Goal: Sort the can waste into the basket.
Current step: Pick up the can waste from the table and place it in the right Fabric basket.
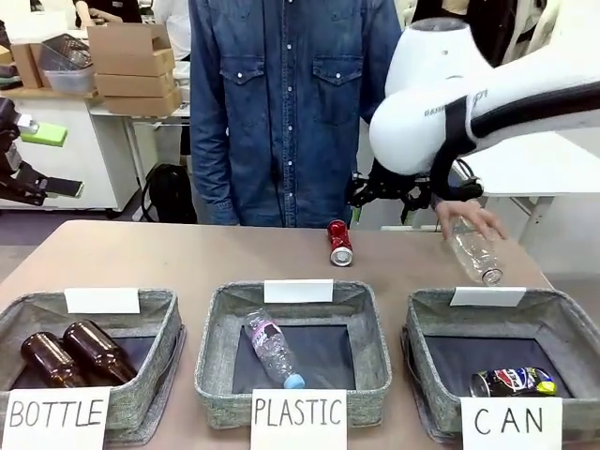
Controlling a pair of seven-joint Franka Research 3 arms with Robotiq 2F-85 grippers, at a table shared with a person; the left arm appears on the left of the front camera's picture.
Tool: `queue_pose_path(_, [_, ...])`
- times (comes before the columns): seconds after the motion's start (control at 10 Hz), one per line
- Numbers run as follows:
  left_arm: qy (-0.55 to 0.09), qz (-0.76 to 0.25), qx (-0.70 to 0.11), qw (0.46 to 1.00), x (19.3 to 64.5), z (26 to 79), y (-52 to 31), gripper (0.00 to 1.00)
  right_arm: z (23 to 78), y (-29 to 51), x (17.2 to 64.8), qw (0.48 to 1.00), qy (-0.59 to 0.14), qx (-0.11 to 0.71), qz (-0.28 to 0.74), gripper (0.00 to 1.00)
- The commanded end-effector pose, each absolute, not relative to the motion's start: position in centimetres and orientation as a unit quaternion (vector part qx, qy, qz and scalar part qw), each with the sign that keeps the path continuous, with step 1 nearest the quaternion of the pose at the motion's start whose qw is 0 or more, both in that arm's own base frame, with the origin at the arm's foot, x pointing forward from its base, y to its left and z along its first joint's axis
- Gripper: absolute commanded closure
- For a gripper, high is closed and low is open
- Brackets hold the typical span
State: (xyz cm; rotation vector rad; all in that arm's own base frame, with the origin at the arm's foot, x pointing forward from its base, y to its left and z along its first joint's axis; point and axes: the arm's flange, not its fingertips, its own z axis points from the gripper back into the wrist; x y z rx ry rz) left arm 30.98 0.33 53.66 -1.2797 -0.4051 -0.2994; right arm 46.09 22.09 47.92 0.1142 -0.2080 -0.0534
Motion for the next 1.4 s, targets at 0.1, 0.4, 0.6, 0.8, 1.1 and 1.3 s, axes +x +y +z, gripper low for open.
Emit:
queue_pose_path(0.1, [-0.190,-0.147,-0.592,0.770,30.9,53.7,0.5,0.00,53.5,17.3,36.0,0.997,-0.009,0.072,-0.017,0.00])
queue_pose_path(0.4, [-0.190,-0.147,-0.592,0.770,30.9,53.7,0.5,0.00,55.3,14.1,29.2,0.985,0.049,0.114,0.118,0.00])
queue_pose_path(0.6, [-0.190,-0.147,-0.592,0.770,30.9,53.7,0.5,0.00,55.6,11.5,26.8,0.982,0.071,0.148,0.092,0.00])
queue_pose_path(0.8, [-0.190,-0.147,-0.592,0.770,30.9,53.7,0.5,0.00,55.3,10.5,25.7,0.984,0.063,0.143,0.082,0.00])
queue_pose_path(1.1, [-0.190,-0.147,-0.592,0.770,30.9,53.7,0.5,0.00,54.9,10.4,26.6,0.989,0.006,0.120,0.085,0.00])
queue_pose_path(1.3, [-0.190,-0.147,-0.592,0.770,30.9,53.7,0.5,0.00,54.6,9.7,29.0,0.991,-0.055,0.093,0.081,0.00])
